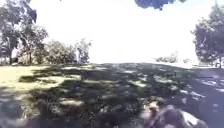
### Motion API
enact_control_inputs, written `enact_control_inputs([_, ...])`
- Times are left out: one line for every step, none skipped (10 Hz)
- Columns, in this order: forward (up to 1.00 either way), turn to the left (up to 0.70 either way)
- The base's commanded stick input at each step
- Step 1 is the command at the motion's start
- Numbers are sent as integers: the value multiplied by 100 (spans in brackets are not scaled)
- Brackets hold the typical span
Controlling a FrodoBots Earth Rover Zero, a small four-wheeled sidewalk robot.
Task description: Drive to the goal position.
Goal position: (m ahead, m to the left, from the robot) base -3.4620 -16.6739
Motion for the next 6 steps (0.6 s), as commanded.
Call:
enact_control_inputs([0, 0])
enact_control_inputs([0, 0])
enact_control_inputs([0, 0])
enact_control_inputs([0, 0])
enact_control_inputs([0, 0])
enact_control_inputs([0, 0])
